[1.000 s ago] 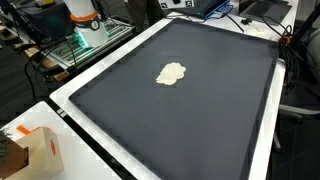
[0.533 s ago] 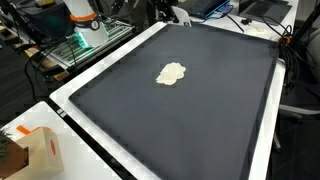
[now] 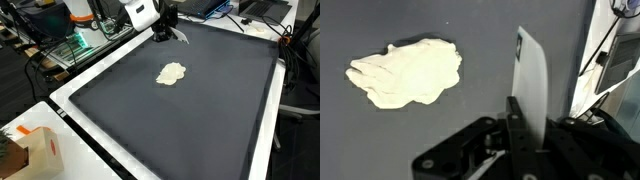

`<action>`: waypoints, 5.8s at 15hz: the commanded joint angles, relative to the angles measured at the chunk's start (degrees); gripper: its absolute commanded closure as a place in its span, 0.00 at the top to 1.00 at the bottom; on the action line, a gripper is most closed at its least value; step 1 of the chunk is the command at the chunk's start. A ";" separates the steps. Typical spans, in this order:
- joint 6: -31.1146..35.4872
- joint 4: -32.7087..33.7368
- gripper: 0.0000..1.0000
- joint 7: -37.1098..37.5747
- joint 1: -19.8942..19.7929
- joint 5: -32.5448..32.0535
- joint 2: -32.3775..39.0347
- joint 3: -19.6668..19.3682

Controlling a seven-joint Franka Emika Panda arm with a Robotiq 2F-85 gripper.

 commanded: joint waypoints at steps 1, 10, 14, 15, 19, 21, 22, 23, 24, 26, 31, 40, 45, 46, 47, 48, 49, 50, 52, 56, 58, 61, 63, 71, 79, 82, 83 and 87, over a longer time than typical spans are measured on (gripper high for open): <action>-1.63 2.11 0.01 0.70 -2.81 3.62 3.22 1.58; -1.06 4.26 0.01 5.55 -5.46 6.72 7.81 2.41; -0.40 4.77 0.01 8.41 -6.10 8.34 9.19 2.53; -0.28 4.87 0.01 9.26 -6.20 8.52 9.50 2.53; -0.22 4.75 0.01 12.99 -6.25 8.74 9.94 2.61; 0.05 4.62 0.01 15.18 -6.14 8.55 10.02 2.64; 0.20 4.55 0.01 16.24 -6.09 8.40 10.02 2.63; 0.40 4.42 0.01 18.25 -5.97 7.79 10.04 2.49; 0.53 4.27 0.01 19.64 -5.92 7.55 9.92 2.43; 1.36 3.87 0.01 22.16 -5.75 7.06 9.54 2.30; 4.52 2.54 0.01 28.29 -5.01 4.87 7.88 2.17; 8.32 -0.41 0.01 41.94 -3.21 -10.87 3.51 2.34; 8.42 -2.45 0.01 50.62 -2.42 -22.53 -0.91 3.19; 8.32 -2.75 0.01 52.16 -2.28 -24.75 -1.84 3.43; 8.17 -3.08 0.01 53.82 -2.11 -27.21 -2.98 3.73; 7.95 -3.29 0.01 55.20 -2.02 -29.24 -3.92 3.99; 7.70 -3.65 0.01 56.88 -1.84 -31.74 -5.23 4.32; 7.37 -3.81 0.01 57.96 -1.81 -33.71 -6.19 4.66; 6.67 -4.01 0.01 60.41 -1.68 -37.78 -8.27 5.45; 4.33 -4.05 0.01 62.17 -1.66 -43.61 -11.94 7.05; 3.25 -3.82 0.01 61.47 -1.61 -45.27 -13.35 7.73; 1.46 -3.49 0.01 60.37 -1.37 -47.39 -15.28 8.86; 0.51 -3.25 0.01 59.29 -1.11 -48.55 -16.38 9.62; -0.93 -2.02 0.04 55.39 -0.25 -47.73 -17.35 10.59; -0.51 -1.23 0.01 72.19 -2.71 -57.92 -14.48 13.71; -1.98 -0.62 0.01 84.38 -3.40 -65.36 -12.15 15.06; -2.35 -0.43 0.01 88.58 -3.35 -67.90 -11.22 15.23; -5.98 1.49 0.01 104.37 -2.30 -77.28 -6.93 14.98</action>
